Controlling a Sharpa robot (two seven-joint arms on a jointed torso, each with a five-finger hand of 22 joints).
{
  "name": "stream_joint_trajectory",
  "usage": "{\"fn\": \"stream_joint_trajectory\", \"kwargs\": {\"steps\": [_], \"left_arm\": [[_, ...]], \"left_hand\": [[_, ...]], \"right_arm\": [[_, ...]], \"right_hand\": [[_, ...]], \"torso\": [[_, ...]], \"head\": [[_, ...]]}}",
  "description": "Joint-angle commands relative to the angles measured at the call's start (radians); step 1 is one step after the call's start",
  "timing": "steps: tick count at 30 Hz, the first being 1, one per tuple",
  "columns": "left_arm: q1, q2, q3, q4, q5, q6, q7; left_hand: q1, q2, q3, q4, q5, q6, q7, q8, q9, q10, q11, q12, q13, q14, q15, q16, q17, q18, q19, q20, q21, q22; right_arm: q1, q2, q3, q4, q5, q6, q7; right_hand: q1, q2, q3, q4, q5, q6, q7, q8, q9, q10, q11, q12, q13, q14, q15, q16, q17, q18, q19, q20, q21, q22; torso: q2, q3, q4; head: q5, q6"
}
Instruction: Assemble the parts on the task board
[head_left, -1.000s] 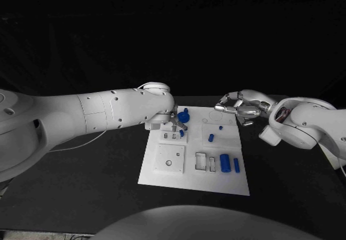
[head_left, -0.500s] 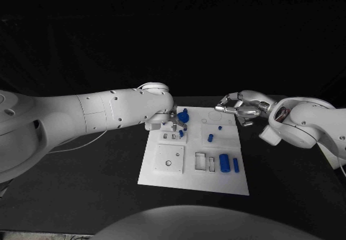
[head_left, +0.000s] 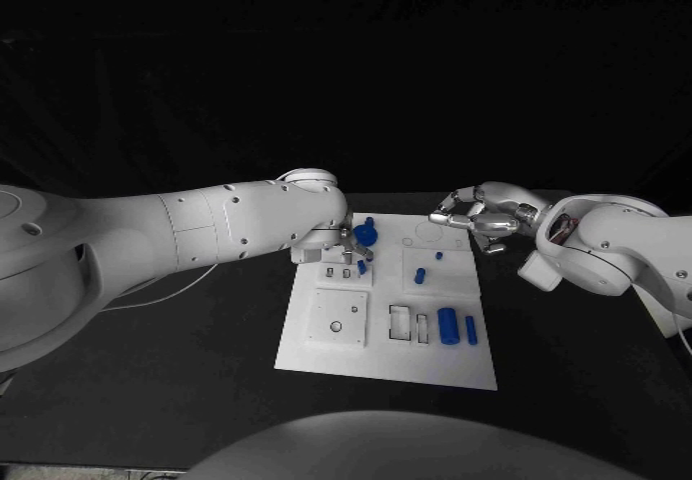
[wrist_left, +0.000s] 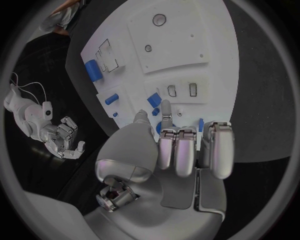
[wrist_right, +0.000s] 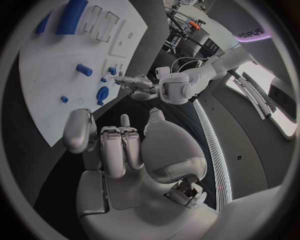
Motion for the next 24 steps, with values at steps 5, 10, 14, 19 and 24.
{"fn": "stream_joint_trajectory", "kwargs": {"steps": [5,10,14,19,24], "left_arm": [[-0.009,0.015,0.001,-0.014,0.016,0.008,-0.092],[-0.012,0.017,0.001,-0.02,0.019,0.005,-0.092],[-0.013,0.018,0.001,-0.021,0.023,0.002,-0.092],[-0.014,0.018,0.001,-0.02,0.036,-0.001,-0.09],[-0.015,0.021,0.001,-0.024,0.046,0.003,-0.088]], "left_hand": [[-0.006,0.0,0.007,0.002,0.001,-0.007,0.0,-0.006,0.002,0.111,-0.001,-0.002,0.26,0.104,0.008,0.002,0.263,0.0,0.02,0.004,-0.003,0.134],[-0.006,0.001,0.008,0.002,0.002,-0.008,0.0,-0.008,0.003,0.111,-0.001,-0.002,0.26,0.104,0.008,0.002,0.263,0.0,0.019,0.004,-0.004,0.133],[-0.004,0.002,0.01,0.002,0.004,-0.007,0.001,-0.011,0.004,0.111,0.0,-0.002,0.26,0.104,0.009,0.002,0.263,0.0,0.018,0.005,-0.005,0.132],[-0.001,0.003,0.015,0.001,0.015,-0.006,0.001,-0.018,0.008,0.111,0.001,-0.002,0.26,0.104,0.009,0.002,0.263,0.0,0.018,0.006,-0.005,0.132],[0.008,0.001,0.022,-0.001,0.029,-0.002,0.001,-0.025,0.014,0.111,0.001,-0.002,0.26,0.104,0.01,0.002,0.263,0.001,0.016,0.007,-0.007,0.13]], "right_arm": [[-0.001,0.002,0.0,0.0,0.005,0.027,-0.003],[-0.001,0.001,-0.001,0.0,0.005,0.03,-0.004],[-0.001,0.0,-0.001,0.0,0.004,0.033,-0.005],[-0.002,0.0,-0.001,0.001,0.004,0.035,-0.006],[-0.002,0.0,-0.001,0.001,0.004,0.036,-0.006]], "right_hand": [[0.01,0.016,0.0,0.003,-0.007,0.004,0.001,0.004,0.001,0.045,-0.004,-0.011,0.192,0.057,0.002,-0.006,0.207,-0.003,-0.01,-0.001,-0.007,0.146],[0.009,0.016,-0.001,0.002,-0.008,0.004,0.001,0.004,0.001,0.043,-0.004,-0.012,0.19,0.056,0.003,-0.007,0.205,-0.003,-0.012,-0.001,-0.011,0.145],[0.007,0.018,-0.002,0.003,-0.013,0.006,0.002,0.004,0.002,0.04,-0.003,-0.014,0.187,0.053,0.004,-0.01,0.202,-0.002,-0.016,0.0,-0.015,0.144],[0.006,0.018,-0.002,0.003,-0.014,0.007,0.002,0.004,0.002,0.037,-0.002,-0.016,0.183,0.05,0.004,-0.013,0.199,0.0,-0.02,0.0,-0.022,0.142],[0.006,0.018,-0.003,0.002,-0.016,0.008,0.002,0.004,0.002,0.034,-0.002,-0.017,0.181,0.047,0.004,-0.017,0.195,0.001,-0.024,0.001,-0.027,0.141]], "torso": [[-0.001,0.0004,-0.0001],[-0.002,0.0011,0.0006],[-0.003,0.0011,0.0006],[-0.003,0.0012,0.0005],[-0.003,0.0007,0.0007]], "head": [[-0.004,0.0],[-0.006,0.0],[-0.005,0.0],[-0.006,0.0],[-0.009,0.0]]}}
